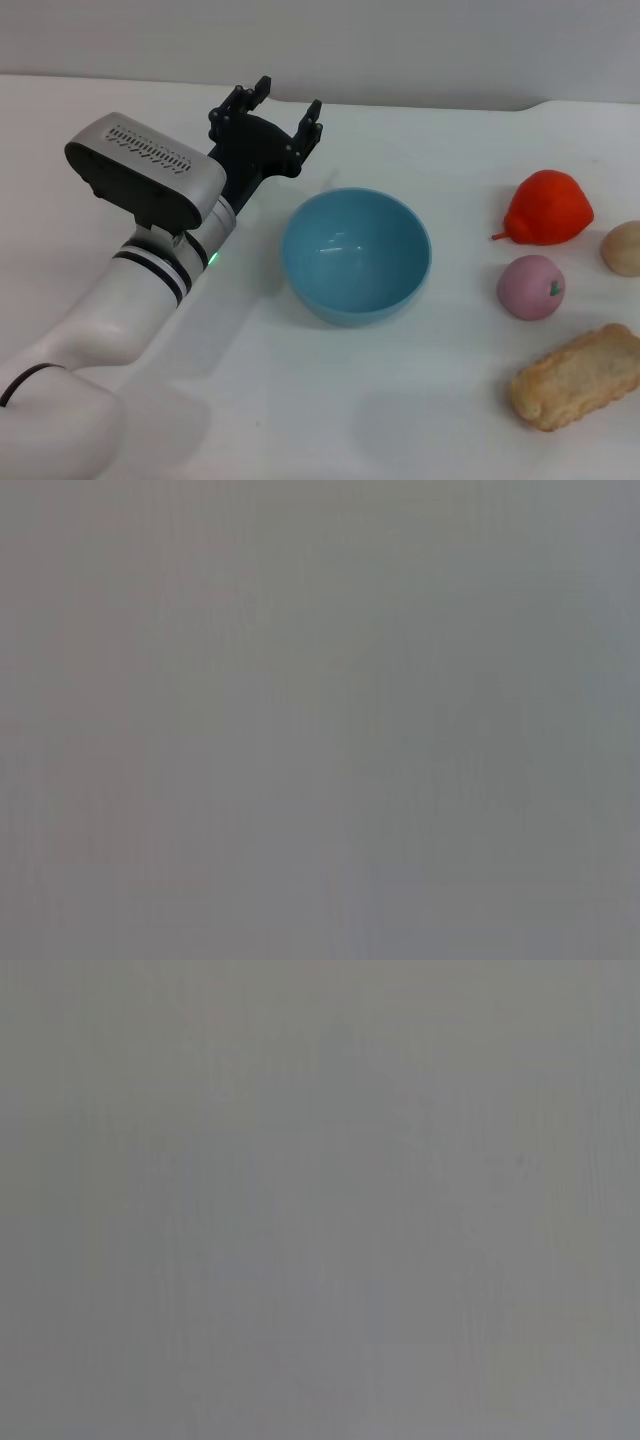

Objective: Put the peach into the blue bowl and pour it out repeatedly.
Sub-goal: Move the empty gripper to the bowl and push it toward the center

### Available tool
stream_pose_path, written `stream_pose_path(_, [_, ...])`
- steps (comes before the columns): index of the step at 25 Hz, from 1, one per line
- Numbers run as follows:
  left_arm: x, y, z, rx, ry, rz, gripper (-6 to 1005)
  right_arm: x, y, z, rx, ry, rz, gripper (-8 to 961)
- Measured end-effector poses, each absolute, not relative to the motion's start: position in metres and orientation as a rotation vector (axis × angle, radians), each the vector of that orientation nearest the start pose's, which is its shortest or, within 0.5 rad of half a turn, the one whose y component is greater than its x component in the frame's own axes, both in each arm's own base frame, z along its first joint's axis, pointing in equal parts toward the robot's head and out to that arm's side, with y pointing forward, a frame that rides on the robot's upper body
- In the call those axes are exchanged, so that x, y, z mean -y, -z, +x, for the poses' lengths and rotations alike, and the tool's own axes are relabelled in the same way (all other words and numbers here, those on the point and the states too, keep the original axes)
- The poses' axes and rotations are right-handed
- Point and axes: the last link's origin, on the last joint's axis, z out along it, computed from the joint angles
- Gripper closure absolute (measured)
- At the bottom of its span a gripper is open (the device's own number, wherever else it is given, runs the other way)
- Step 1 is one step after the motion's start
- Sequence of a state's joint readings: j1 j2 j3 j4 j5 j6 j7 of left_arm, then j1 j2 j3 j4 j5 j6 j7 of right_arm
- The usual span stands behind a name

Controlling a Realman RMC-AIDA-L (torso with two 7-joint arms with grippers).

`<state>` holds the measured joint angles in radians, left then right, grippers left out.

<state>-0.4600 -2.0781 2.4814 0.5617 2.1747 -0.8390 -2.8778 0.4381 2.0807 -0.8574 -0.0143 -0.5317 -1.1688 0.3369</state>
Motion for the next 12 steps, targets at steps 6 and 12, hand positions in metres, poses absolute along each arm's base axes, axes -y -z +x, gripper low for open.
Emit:
stream_pose_path(6, [-0.3429,0.0956,-0.2349,0.405,0.614,-1.911,394,-0.3181,-0.0103,0.3674,-0.684,-0.675,-1.498,378])
stream_pose_path(12, [-0.3431,0.0964,-0.2328,0.403,0.618,-1.916,395,-0.3179,-0.0086,0.3675,-0.693,-0.674,-1.5,377])
